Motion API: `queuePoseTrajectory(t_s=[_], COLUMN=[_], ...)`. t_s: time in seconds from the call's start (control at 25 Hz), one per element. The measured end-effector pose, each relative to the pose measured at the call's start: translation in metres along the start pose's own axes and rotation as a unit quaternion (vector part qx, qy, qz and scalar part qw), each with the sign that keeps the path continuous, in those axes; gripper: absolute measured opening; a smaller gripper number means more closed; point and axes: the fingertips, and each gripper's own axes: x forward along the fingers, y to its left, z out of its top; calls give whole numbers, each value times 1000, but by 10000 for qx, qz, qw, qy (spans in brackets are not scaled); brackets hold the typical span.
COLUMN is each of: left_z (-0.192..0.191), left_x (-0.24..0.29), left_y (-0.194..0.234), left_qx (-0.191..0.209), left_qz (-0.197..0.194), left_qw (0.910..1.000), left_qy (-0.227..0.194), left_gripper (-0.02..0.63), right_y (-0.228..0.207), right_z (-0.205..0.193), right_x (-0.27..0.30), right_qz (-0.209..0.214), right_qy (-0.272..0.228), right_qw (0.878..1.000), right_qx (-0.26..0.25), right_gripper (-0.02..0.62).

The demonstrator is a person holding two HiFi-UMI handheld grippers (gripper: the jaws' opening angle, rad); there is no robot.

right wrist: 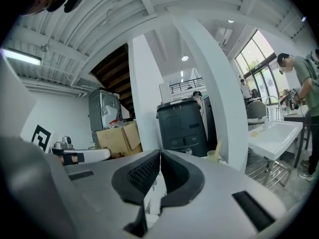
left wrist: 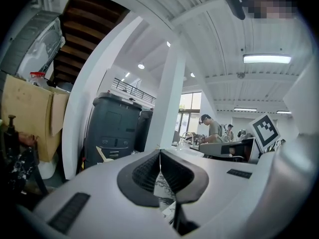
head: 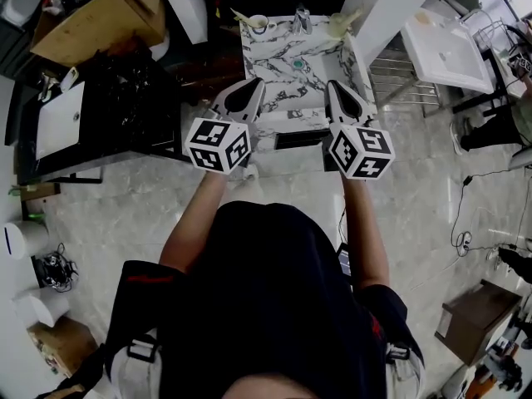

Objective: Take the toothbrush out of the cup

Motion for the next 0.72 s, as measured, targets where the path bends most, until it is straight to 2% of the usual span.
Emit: queuePoseTrajectory(t_s=[0.72], left_z=[37], left_x=[84], left_y=[121], left_qx=[-230], left_qz=[-334], left_qw=[9991], left_qy=[141], left_gripper=[14], right_y=[-1], right_z=[24], right_x=[145], right_qz=[-268], right_qy=[233], right_qw=[9993], right_qx=[154], right_gripper=[35])
